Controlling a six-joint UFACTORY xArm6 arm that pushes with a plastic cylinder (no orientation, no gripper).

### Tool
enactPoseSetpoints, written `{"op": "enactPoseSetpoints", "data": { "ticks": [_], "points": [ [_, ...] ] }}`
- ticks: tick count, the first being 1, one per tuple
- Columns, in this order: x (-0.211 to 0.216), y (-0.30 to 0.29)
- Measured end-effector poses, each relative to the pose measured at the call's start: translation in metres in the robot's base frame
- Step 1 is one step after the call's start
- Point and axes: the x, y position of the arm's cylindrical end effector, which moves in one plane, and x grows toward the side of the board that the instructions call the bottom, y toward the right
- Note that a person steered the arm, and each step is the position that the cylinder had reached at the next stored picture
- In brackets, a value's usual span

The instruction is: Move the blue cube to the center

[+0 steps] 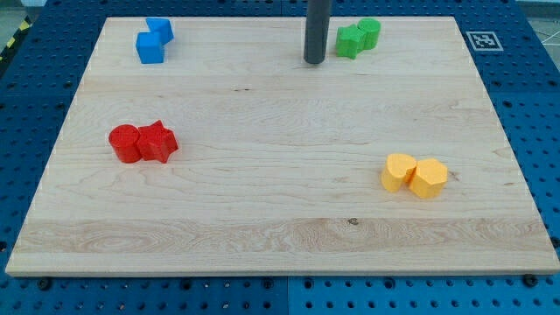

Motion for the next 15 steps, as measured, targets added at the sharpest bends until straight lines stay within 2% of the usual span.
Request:
{"op": "enactPoseSetpoints", "data": {
  "ticks": [1,2,5,6,7,9,10,11,13,14,15],
  "points": [
    [-0.002,-0.013],
    [-0.019,-0.051],
    [-0.093,-0.231],
    [-0.099,-0.284],
    [-0.093,-0.296],
    [-0.03,-0.288],
    [-0.02,-0.252],
    [-0.034,-0.242],
    [-0.031,-0.192],
    [0.0,-0.192],
    [0.039,-0.16]
  ]
}}
